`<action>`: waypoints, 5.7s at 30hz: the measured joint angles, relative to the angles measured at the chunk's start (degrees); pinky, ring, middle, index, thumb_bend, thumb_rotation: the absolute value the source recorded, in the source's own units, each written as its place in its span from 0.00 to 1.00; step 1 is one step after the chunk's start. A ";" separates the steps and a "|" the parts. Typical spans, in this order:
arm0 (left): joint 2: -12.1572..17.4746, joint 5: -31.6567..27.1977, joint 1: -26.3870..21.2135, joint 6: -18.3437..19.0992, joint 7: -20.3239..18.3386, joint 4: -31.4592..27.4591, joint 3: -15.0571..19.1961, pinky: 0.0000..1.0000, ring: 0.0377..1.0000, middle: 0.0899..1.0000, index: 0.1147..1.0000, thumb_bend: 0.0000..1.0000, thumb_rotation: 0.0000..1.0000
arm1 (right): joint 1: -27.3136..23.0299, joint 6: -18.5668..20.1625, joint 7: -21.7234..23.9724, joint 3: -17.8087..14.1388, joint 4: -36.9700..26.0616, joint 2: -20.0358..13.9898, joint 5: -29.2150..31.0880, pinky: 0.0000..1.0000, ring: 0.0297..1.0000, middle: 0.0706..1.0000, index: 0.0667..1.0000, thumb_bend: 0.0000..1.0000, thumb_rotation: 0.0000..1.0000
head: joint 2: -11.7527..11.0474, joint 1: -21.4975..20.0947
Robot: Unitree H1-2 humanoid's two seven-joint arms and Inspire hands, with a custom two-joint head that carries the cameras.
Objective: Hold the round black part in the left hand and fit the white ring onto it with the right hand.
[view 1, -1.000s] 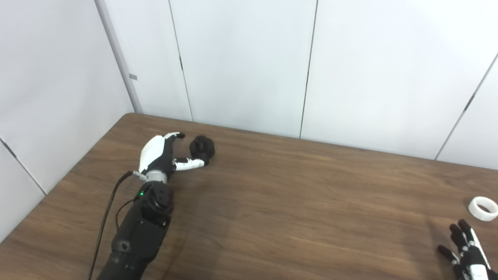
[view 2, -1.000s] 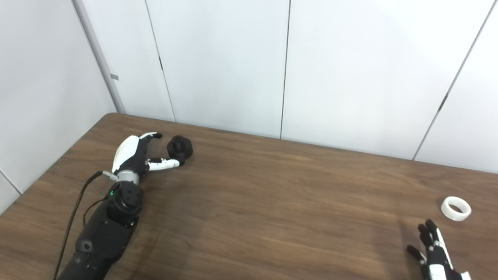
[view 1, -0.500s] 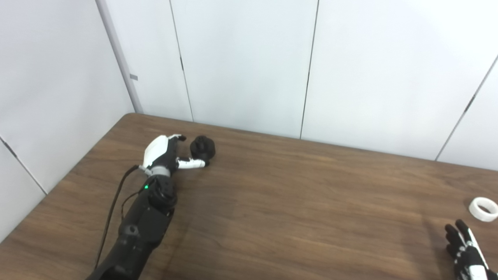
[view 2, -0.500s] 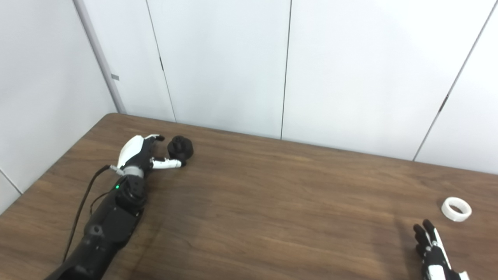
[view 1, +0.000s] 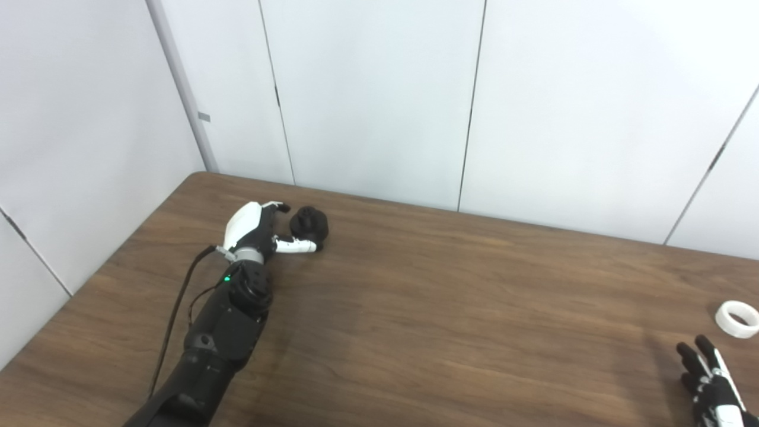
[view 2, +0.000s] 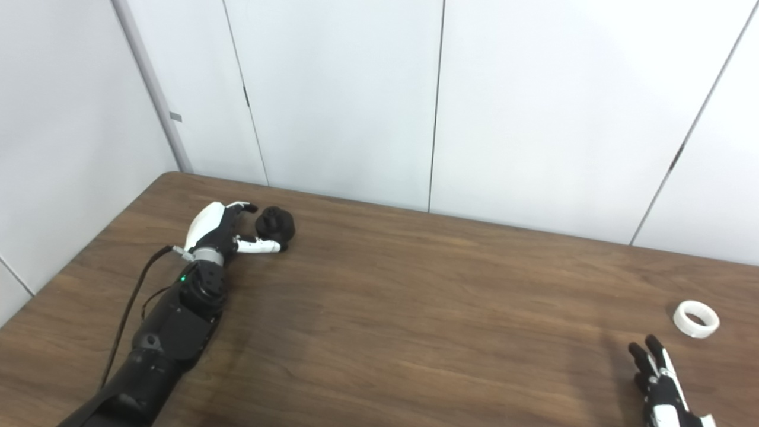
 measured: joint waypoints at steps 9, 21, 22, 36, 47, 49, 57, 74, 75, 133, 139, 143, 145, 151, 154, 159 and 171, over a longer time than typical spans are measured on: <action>0.00 -0.29 -0.71 0.01 -0.56 -0.01 -1.14 1.00 1.00 0.92 0.77 0.97 0.25 | 0.00 0.08 -0.02 0.00 -0.04 0.04 -0.12 1.00 0.99 0.95 1.00 0.44 1.00 | -0.09 -0.09; 0.00 -0.31 -0.71 0.06 -0.62 0.00 -1.77 1.00 0.98 0.89 0.74 0.95 0.25 | 0.02 0.24 -0.28 -0.07 -0.11 0.13 -0.48 1.00 0.98 0.95 1.00 0.46 1.00 | 0.18 0.09; 0.00 -0.30 -0.71 0.06 -0.61 0.00 -1.81 1.00 0.98 0.89 0.74 0.95 0.25 | 0.02 0.24 -0.28 -0.07 -0.11 0.12 -0.45 1.00 0.98 0.95 1.00 0.45 1.00 | 0.18 0.17; 0.19 -0.22 -0.70 0.88 0.03 0.28 -1.96 1.00 0.95 0.85 0.59 0.86 0.17 | 0.04 0.17 -0.25 -0.06 -0.10 0.09 -0.11 1.00 0.99 0.94 1.00 0.47 1.00 | 0.26 0.53; 0.80 2.29 0.54 -2.66 5.04 1.04 -3.32 1.00 0.90 0.77 0.42 0.52 0.04 | 0.07 0.14 -0.24 -0.04 -0.10 0.02 -0.33 1.00 0.99 0.95 1.00 0.46 1.00 | 0.35 0.70; 0.80 2.35 0.63 -2.89 5.63 1.05 -3.30 1.00 0.90 0.77 0.42 0.52 0.04 | 0.09 0.09 -0.24 -0.03 -0.10 -0.01 -0.39 1.00 0.98 0.95 1.00 0.45 1.00 | 0.35 0.70; 0.80 2.54 0.66 -3.23 6.67 1.03 -3.56 1.00 0.90 0.76 0.42 0.52 0.05 | 0.09 0.00 -0.23 0.01 -0.10 -0.01 -0.54 1.00 0.98 0.95 1.00 0.46 1.00 | 0.35 0.70; -0.38 5.24 9.87 -1.84 1.41 -21.17 -7.11 1.00 0.88 0.76 0.42 0.52 0.05 | 0.29 0.59 -1.24 0.21 -0.65 0.30 -2.83 1.00 0.96 0.92 0.98 0.54 1.00 | 1.41 -3.87; -1.30 5.25 10.73 -1.33 0.46 -22.72 -7.41 1.00 0.88 0.76 0.42 0.52 0.05 | 0.34 0.63 -1.33 0.22 -0.82 0.36 -3.18 1.00 0.95 0.91 0.98 0.54 1.00 | 1.75 -4.30; -12.63 20.05 33.34 -17.73 -6.36 -40.22 -23.18 1.00 0.94 0.81 0.42 0.52 0.06 | 1.03 18.27 -9.06 6.70 -14.74 5.55 -15.67 0.87 0.90 0.89 0.89 0.52 0.96 | 15.47 -28.21; -12.60 20.08 33.52 -17.93 -6.62 -40.25 -22.70 1.00 0.94 0.81 0.42 0.52 0.06 | -2.14 24.57 -8.50 4.43 -17.84 4.01 -17.18 0.83 0.88 0.88 0.85 0.53 0.67 | 14.94 -30.32; -12.24 20.12 33.51 -18.40 -6.83 -40.25 -22.38 1.00 0.93 0.81 0.42 0.52 0.06 | -5.55 25.76 -8.04 3.74 -18.04 2.01 -19.02 0.85 0.87 0.86 0.80 0.61 0.44 | 14.68 -32.08; -11.82 20.12 33.53 -18.84 -6.82 -40.20 -22.25 1.00 0.93 0.80 0.42 0.52 0.06 | -7.41 27.19 -8.05 3.28 -18.05 0.63 -20.94 0.89 0.89 0.87 0.77 0.64 0.36 | 14.59 -32.60; -10.76 19.86 33.64 -20.89 -6.79 -39.62 -21.41 1.00 0.93 0.80 0.42 0.52 0.06 | -10.97 29.06 -8.48 2.42 -17.03 -2.30 -26.82 0.91 0.90 0.88 0.71 0.77 0.26 | 13.98 -36.91; -10.54 19.47 33.61 -21.64 -6.79 -39.19 -21.01 1.00 0.93 0.80 0.42 0.52 0.06 | -12.56 29.10 -8.73 1.95 -14.75 -3.85 -29.11 0.92 0.90 0.88 0.71 0.81 0.25 | 13.71 -38.57; -10.01 18.53 33.61 -22.72 -7.21 -38.92 -20.21 1.00 0.93 0.80 0.42 0.52 0.06 | -15.68 29.15 -8.77 0.05 -11.96 -5.63 -30.05 0.89 0.90 0.89 0.74 0.84 0.23 | 13.54 -40.08; -9.67 17.99 33.63 -23.31 -7.27 -38.66 -20.09 1.00 0.92 0.79 0.42 0.52 0.06 | -21.60 29.57 -8.15 0.04 -0.74 -12.18 -33.66 0.89 0.92 0.89 0.74 0.83 0.22 | 13.27 -39.99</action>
